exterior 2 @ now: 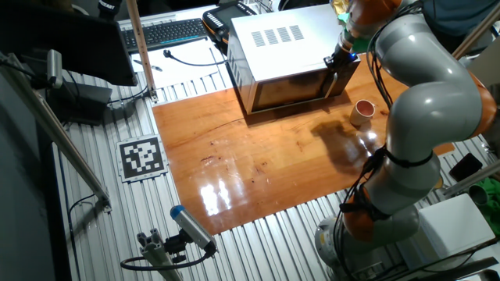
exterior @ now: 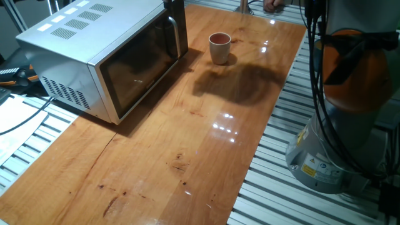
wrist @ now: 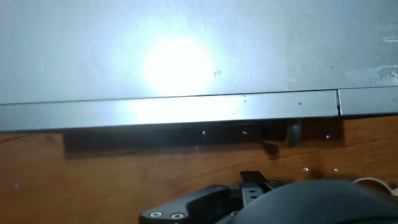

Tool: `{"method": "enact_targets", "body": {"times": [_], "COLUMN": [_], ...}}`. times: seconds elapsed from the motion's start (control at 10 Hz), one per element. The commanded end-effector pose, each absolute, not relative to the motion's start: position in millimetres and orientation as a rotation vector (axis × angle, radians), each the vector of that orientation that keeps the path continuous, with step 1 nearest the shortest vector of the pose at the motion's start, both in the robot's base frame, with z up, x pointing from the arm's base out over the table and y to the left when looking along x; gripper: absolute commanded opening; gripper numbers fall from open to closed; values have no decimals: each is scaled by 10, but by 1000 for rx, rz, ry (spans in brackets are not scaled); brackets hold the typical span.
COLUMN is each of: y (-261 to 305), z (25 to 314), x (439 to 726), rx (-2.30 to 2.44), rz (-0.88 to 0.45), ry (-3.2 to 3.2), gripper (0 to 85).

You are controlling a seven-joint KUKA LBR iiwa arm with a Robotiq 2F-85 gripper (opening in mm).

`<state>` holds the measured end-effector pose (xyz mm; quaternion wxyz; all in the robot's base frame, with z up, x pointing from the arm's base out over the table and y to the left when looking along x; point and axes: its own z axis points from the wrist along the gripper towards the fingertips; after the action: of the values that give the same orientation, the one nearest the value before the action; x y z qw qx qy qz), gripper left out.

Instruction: Put the bowl into the microwave

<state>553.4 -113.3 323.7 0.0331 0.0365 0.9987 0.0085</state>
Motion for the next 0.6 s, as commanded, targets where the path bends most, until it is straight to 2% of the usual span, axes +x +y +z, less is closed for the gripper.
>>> {"method": "enact_targets", "body": {"times": [0.0,0.4,0.5], "y": [-1132,-1132,-1132], "z": [3237,3237,3237], "x": [5535,5535,5535], "rx": [135,104,94], "rz": [54,-20,-56], "ry": [3086,3073,3075], "gripper": [0,0,170]}}
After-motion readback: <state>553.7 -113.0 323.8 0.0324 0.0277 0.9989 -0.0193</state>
